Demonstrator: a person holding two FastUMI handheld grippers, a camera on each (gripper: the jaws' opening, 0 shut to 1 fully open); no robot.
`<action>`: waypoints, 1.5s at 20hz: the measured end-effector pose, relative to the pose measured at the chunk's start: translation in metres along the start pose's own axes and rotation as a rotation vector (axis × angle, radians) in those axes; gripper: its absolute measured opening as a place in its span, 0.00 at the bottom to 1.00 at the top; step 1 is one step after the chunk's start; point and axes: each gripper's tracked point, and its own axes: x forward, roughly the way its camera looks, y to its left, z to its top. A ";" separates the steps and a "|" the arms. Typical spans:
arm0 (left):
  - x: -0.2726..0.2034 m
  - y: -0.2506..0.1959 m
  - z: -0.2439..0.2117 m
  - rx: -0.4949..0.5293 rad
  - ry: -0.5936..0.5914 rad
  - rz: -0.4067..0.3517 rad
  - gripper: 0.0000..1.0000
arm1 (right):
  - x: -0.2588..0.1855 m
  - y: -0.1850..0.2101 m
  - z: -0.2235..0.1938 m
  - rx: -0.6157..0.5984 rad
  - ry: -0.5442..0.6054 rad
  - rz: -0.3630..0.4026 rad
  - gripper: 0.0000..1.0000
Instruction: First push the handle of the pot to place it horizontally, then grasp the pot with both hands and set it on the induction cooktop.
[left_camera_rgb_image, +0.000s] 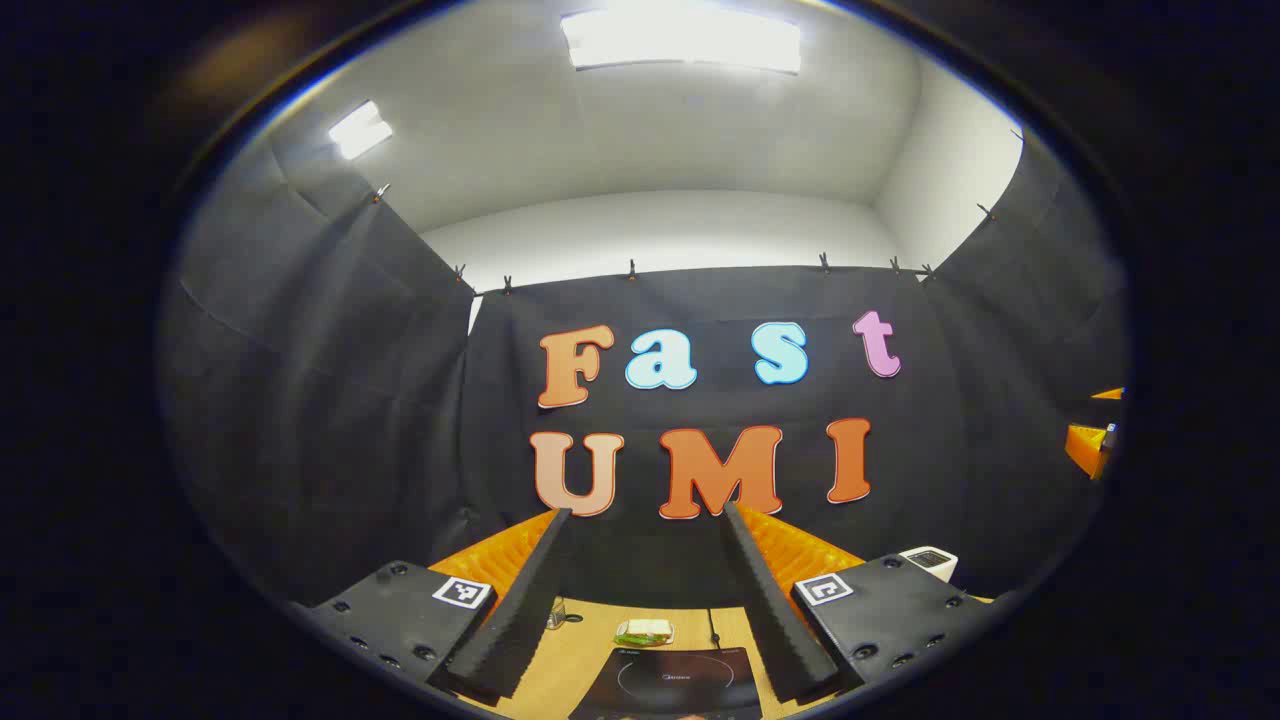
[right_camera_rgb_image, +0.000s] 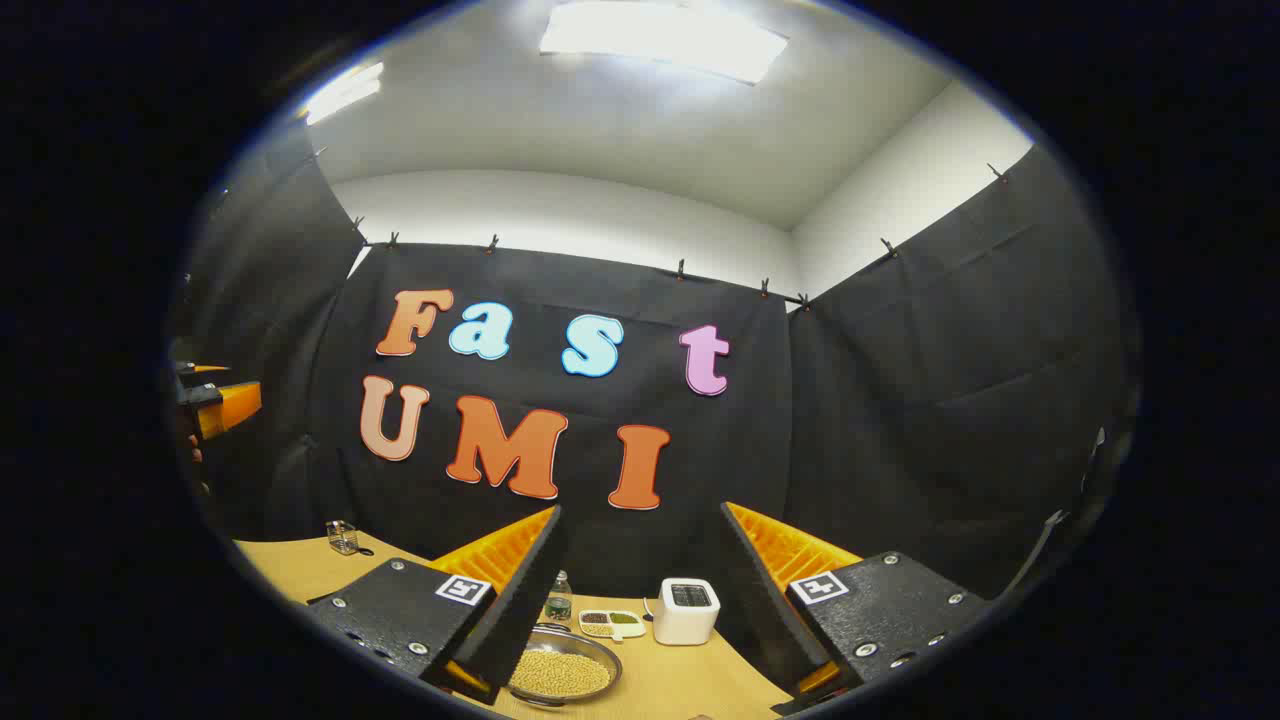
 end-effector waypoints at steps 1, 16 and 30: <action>0.002 0.008 0.002 -0.010 0.012 0.004 0.95 | 0.000 0.008 0.002 0.002 0.007 0.016 0.93; 0.007 0.018 -0.022 -0.034 0.145 -0.029 0.97 | 0.003 0.050 0.006 -0.002 0.038 0.108 0.93; 0.016 -0.013 -0.025 -0.040 0.097 -0.084 0.94 | 0.012 0.068 -0.061 0.034 0.172 0.191 0.89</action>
